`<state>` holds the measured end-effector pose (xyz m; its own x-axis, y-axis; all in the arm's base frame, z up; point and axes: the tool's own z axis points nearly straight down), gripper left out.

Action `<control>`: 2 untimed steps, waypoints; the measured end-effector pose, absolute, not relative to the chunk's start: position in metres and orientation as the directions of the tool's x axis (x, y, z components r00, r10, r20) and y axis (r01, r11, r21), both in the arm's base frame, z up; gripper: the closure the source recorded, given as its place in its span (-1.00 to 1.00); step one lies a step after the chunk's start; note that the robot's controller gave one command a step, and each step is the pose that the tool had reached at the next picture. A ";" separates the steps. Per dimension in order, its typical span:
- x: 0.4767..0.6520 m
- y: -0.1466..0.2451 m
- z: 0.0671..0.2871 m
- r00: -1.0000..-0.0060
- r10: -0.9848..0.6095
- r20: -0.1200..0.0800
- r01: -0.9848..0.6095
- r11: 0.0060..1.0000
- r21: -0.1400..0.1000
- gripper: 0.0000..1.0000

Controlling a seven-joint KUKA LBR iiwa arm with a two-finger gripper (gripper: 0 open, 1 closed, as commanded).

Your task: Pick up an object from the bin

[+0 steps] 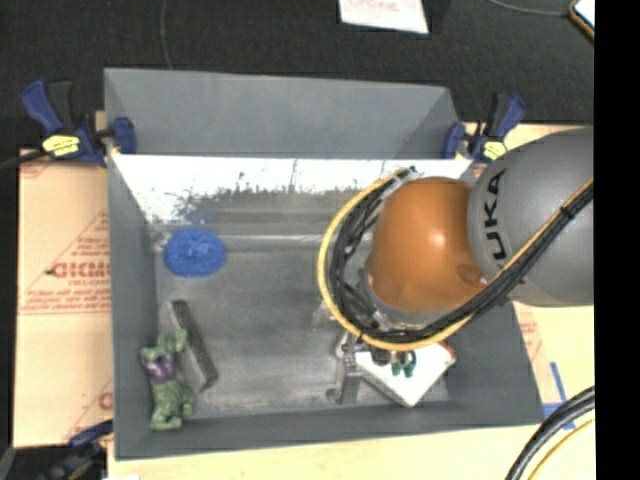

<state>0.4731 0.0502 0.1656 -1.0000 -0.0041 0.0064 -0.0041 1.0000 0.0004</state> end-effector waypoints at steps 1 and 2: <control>0.475 0.050 0.169 -1.000 0.000 -0.002 0.000 1.000 0.001 -1.00; 0.509 0.152 0.070 -0.995 0.104 -0.002 0.104 0.995 0.002 -1.00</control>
Offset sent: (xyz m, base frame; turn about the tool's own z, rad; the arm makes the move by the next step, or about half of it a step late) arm 0.0350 0.1018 -0.0956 0.1107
